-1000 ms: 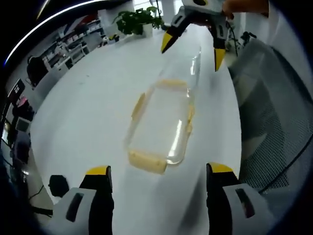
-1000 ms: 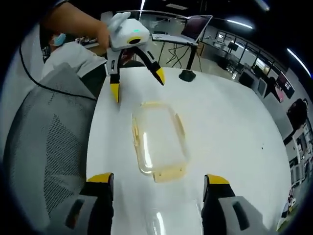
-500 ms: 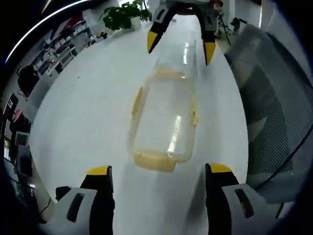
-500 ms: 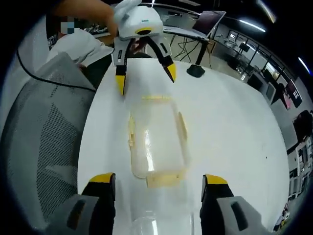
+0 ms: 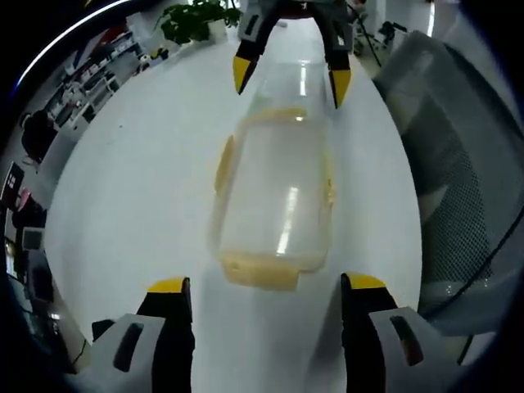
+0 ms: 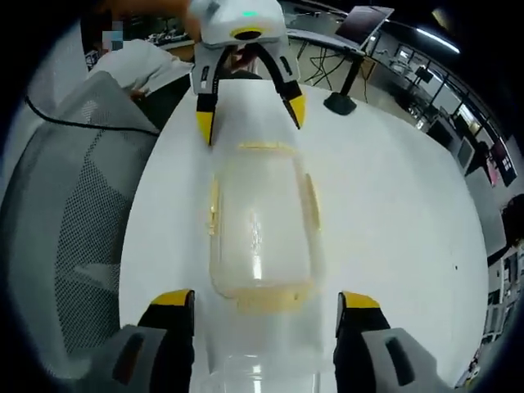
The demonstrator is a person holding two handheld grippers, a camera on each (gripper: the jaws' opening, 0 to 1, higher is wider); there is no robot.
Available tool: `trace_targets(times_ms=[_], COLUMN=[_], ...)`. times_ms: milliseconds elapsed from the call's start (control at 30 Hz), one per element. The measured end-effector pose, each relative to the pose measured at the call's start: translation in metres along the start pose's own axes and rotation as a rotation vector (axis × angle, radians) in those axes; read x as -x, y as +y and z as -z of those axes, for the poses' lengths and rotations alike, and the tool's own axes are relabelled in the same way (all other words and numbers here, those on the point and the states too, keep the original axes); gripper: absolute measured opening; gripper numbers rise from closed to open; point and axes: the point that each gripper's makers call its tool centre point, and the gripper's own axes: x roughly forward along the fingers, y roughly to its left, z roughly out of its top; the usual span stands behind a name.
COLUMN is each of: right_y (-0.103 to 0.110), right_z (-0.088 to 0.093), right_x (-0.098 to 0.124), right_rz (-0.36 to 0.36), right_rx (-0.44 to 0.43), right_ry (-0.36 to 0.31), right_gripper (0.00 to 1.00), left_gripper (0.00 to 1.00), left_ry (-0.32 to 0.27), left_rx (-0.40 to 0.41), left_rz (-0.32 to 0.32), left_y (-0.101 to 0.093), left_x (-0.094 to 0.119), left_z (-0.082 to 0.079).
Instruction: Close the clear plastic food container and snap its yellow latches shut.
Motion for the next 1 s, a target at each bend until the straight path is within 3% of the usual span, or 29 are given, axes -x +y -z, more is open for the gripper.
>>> trace_targets(times_ms=[200, 433, 667, 1000], right_y=[0.001, -0.001, -0.003, -0.006], right_z=[0.004, 0.013, 0.013, 0.017], right_x=[-0.006, -0.014, -0.019, -0.024], right_rz=[-0.038, -0.056, -0.064, -0.076], right_rx=[-0.02, 0.018, 0.018, 0.031], right_ry=[0.03, 0.077, 0.081, 0.105], right_gripper=[0.67, 0.65, 0.64, 0.58], left_gripper=[0.7, 0.7, 0.64, 0.63], left_ry=[0.014, 0.022, 0.022, 0.026], left_rx=[0.003, 0.0, -0.031, -0.031], left_rz=[0.02, 0.034, 0.028, 0.048], left_y=[0.0, 0.001, 0.005, 0.007], left_x=[-0.004, -0.006, -0.007, -0.012], left_z=[0.003, 0.005, 0.004, 0.004])
